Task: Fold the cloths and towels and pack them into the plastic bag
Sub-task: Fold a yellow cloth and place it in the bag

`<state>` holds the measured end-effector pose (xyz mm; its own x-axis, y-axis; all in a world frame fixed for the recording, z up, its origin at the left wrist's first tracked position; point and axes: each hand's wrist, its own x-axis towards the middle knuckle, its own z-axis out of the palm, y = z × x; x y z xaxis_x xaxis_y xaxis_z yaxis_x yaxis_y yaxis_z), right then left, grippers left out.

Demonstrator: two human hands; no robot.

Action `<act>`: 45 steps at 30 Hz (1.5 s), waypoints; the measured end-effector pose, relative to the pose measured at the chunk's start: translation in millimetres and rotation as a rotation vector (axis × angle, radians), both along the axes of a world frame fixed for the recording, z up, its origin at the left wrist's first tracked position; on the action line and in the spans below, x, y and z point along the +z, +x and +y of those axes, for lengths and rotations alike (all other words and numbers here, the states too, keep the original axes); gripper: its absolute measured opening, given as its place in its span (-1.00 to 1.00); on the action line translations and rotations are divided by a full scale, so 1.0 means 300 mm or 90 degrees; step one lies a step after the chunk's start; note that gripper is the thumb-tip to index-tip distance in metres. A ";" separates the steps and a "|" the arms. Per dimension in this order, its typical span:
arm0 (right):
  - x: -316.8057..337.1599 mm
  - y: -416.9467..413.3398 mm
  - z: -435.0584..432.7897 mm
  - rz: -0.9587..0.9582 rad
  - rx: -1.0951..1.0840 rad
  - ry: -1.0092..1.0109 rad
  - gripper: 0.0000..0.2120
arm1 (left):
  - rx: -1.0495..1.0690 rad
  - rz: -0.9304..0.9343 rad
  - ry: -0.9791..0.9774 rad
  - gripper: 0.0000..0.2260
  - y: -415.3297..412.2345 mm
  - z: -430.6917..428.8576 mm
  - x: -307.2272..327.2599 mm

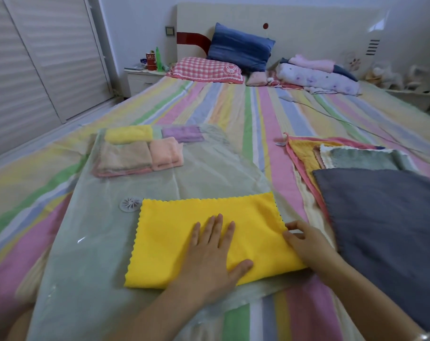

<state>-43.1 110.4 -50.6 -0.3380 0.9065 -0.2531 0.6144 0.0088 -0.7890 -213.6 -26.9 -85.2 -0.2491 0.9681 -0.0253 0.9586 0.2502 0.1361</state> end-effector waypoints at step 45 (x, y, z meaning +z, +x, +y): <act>-0.074 -0.220 -0.329 -0.079 0.623 0.674 -0.47 | 0.002 -0.179 0.280 -0.72 -0.268 -0.259 0.159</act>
